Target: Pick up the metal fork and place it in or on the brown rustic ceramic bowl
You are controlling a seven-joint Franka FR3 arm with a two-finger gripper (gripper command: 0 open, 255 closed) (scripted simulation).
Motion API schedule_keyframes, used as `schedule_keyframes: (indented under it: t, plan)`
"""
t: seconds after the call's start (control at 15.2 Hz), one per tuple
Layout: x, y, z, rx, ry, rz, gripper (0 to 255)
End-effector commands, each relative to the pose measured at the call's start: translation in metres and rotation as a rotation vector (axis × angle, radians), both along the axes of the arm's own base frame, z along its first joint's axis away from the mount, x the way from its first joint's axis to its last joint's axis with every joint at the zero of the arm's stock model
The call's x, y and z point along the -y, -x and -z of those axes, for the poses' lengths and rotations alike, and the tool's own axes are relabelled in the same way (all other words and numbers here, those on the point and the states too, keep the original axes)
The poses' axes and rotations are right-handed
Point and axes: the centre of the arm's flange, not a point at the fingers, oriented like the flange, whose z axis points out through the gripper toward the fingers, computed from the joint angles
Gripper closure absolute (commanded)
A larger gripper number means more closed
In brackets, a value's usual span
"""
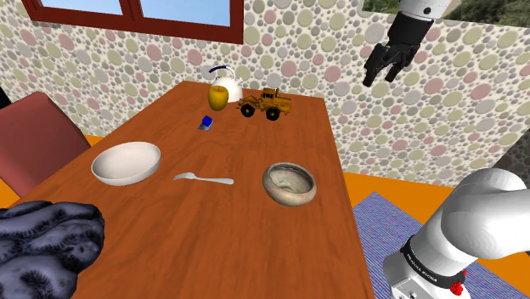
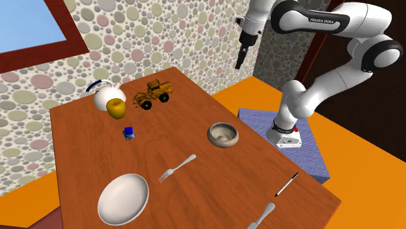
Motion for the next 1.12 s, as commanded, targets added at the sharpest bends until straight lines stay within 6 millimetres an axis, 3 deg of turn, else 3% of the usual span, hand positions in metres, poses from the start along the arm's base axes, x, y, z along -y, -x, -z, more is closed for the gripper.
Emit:
schedule_keyframes:
  t: [0.0,1.06]
  plan:
    - [0.000,0.000,0.000,0.000,0.000,0.000,0]
    - [-0.143,-0.120,0.098,-0.020,0.025,-0.192,0]
